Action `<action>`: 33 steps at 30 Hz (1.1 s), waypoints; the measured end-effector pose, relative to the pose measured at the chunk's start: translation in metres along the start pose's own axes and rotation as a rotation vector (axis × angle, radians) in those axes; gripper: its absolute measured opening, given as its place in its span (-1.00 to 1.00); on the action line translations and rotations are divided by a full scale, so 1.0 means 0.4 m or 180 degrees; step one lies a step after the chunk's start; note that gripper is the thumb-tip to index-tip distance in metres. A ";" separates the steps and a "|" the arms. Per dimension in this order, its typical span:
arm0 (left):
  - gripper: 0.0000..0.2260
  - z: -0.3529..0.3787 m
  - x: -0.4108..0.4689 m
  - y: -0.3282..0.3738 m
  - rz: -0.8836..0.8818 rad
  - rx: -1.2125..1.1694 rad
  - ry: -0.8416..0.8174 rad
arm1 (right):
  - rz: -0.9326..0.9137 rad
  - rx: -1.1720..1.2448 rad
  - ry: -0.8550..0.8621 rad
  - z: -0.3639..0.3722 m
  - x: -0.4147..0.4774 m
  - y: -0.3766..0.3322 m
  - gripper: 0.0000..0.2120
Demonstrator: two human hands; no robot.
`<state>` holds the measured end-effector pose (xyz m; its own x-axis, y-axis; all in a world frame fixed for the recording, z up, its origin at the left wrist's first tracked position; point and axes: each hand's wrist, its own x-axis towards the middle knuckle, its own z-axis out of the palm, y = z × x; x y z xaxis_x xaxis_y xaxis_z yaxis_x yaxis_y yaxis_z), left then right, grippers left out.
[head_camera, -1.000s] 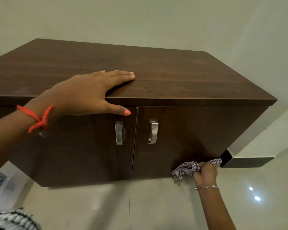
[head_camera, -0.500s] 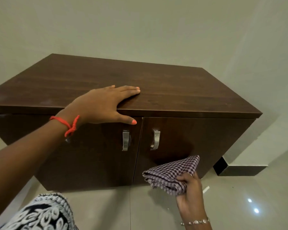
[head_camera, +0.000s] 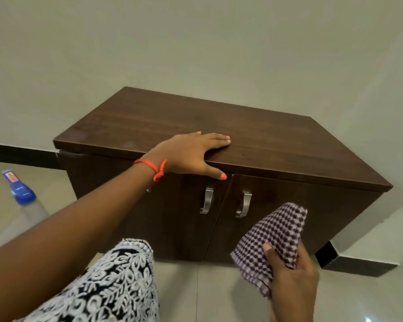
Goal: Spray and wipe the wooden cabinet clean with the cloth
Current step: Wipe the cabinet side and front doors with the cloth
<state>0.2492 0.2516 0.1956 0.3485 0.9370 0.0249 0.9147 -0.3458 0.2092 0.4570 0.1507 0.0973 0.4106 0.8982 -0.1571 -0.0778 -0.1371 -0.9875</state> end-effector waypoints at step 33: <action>-0.23 0.009 -0.057 -0.079 0.0111 0.0399 0.0306 | -0.3736 -0.3135 0.0839 0.121 0.290 0.224 -0.28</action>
<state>0.2132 0.2409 0.1849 0.3649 0.9226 0.1248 0.9228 -0.3762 0.0832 0.4537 0.2628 -0.0087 -0.0377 0.6130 0.7892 0.9529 0.2598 -0.1563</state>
